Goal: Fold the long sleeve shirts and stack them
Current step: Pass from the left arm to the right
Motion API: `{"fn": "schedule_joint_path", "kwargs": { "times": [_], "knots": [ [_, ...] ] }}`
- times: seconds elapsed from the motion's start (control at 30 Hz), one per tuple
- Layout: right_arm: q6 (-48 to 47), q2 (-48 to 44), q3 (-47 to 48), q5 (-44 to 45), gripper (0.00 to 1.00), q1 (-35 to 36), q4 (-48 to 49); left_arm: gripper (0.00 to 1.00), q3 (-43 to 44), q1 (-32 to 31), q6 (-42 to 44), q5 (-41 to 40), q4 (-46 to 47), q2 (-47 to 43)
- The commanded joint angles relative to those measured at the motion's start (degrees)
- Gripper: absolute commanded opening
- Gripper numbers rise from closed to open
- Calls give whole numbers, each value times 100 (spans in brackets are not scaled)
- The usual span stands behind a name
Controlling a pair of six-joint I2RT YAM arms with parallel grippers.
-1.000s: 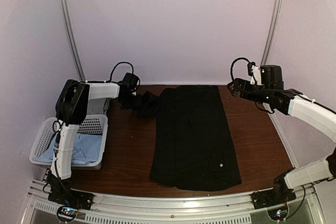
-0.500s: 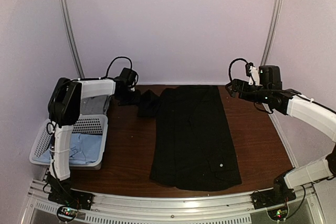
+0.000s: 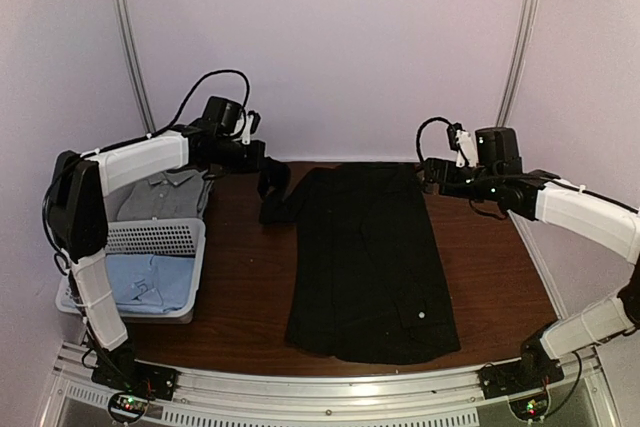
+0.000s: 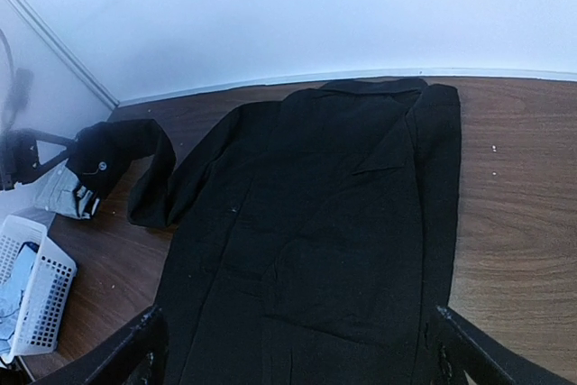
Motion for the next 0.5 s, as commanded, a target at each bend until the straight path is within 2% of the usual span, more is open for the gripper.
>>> {"fn": "schedule_joint_path", "kwargs": {
  "times": [0.0, 0.23, 0.47],
  "knots": [
    [-134, 81, 254, -111, 100, 200, 328, 0, -114, -175, 320, 1923, 458, -401],
    [-191, 152, 383, -178, 100, 641, 626, 0, -80, -312, -427, 3484, 780, -337],
    [-201, 279, 463, -259, 100, 965, 833, 0, 38, -510, -1015, 4028, 1161, -389]
  ]
}}
